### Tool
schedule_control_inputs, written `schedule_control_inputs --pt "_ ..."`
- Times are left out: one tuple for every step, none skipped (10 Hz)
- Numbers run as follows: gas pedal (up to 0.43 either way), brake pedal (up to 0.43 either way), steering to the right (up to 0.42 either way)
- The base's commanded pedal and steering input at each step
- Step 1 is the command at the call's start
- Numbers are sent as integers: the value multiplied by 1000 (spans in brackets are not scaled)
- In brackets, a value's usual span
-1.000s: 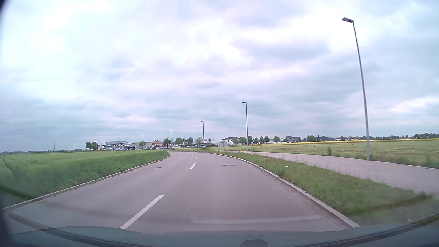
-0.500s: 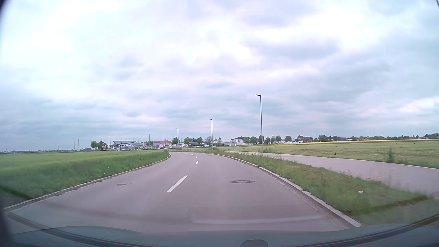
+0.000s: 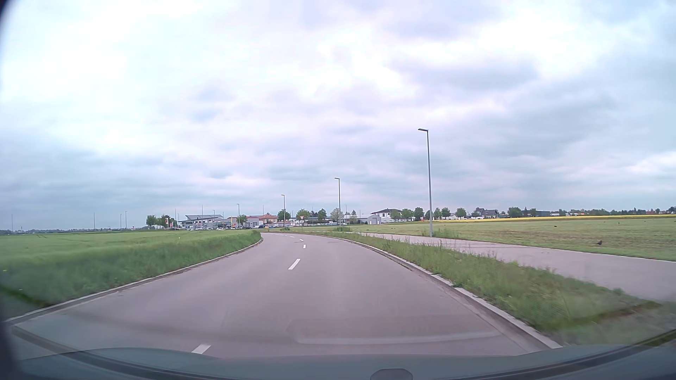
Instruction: Follow the waypoints while adhering to traffic rules and regulations
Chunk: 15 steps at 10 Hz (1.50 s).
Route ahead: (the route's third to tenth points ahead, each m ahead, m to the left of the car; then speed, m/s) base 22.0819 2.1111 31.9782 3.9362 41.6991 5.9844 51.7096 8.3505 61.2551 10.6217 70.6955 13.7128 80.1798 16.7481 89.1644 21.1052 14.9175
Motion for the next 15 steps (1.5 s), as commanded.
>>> schedule_control_inputs --pt "169 0 -26" --pt "157 0 -25" --pt "157 0 -25" --pt "157 0 -25" --pt "157 0 -25" --pt "157 0 -25" --pt "157 0 -25" --pt "157 0 -24" --pt "157 0 -24" --pt "157 0 -24" --pt "157 0 -24" --pt "157 0 -24" --pt "150 0 -24" --pt "138 0 -23" --pt "138 0 -24"
